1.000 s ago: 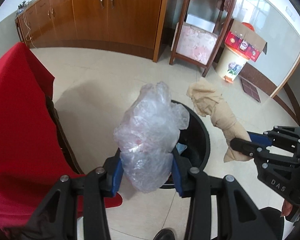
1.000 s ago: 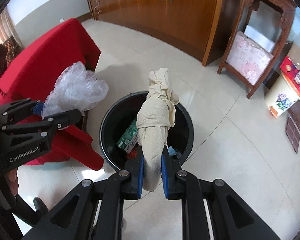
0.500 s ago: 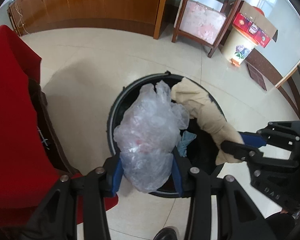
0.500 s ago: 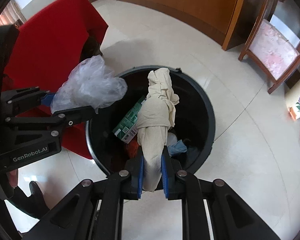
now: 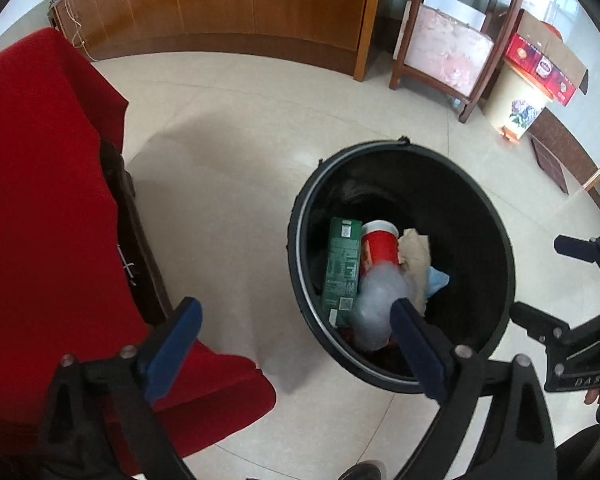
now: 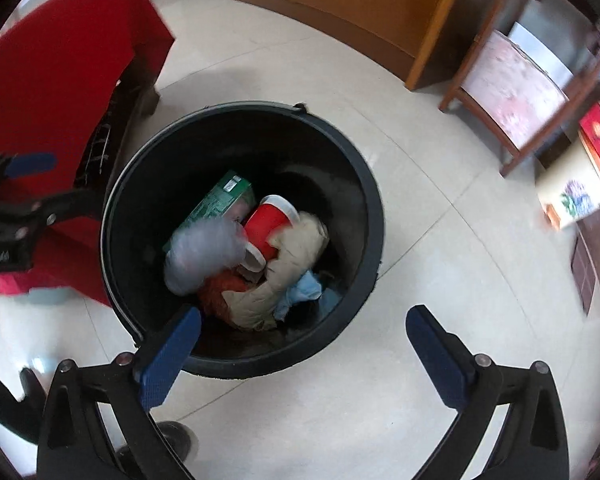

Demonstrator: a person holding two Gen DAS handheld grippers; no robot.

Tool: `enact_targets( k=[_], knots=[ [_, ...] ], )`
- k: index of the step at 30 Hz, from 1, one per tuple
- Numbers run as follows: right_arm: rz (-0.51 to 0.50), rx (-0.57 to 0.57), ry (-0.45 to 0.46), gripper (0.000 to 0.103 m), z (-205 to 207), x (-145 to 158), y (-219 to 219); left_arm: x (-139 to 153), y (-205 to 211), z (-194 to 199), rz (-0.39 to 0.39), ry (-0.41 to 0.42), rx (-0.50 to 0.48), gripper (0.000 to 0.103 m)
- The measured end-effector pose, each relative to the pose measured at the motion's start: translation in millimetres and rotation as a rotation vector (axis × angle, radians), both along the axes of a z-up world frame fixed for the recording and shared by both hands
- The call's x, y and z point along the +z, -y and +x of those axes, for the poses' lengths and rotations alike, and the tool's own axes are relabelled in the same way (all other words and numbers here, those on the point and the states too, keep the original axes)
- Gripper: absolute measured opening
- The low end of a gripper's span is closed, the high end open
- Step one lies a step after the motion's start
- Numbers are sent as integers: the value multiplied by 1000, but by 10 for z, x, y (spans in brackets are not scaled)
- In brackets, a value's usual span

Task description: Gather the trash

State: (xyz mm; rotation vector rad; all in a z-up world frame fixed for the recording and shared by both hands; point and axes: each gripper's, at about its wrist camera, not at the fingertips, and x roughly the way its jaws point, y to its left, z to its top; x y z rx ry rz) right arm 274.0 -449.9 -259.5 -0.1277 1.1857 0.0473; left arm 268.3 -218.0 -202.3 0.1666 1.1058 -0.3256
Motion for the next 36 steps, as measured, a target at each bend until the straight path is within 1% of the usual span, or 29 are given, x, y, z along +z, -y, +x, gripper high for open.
enact_targets(
  k=[7, 13, 18, 25, 28, 36],
  knots=[
    [-3, -3, 71, 103, -52, 350, -132, 255, -48, -101, -3, 51, 2, 99],
    [-10, -5, 89, 103, -138, 528, -202, 434, -62, -170, -10, 81, 1, 99],
    [-2, -12, 121, 103, -257, 755, -240, 597, -81, -232, -11, 100, 2, 99],
    [-9, -11, 186, 103, -482, 1125, -367, 918, -161, -430, -27, 166, -6, 99],
    [23, -20, 223, 103, -598, 1315, -440, 1032, -234, -501, -29, 188, -2, 99],
    [43, -28, 300, 103, -891, 1690, -757, 1400, -461, -762, -44, 267, 27, 99]
  ],
)
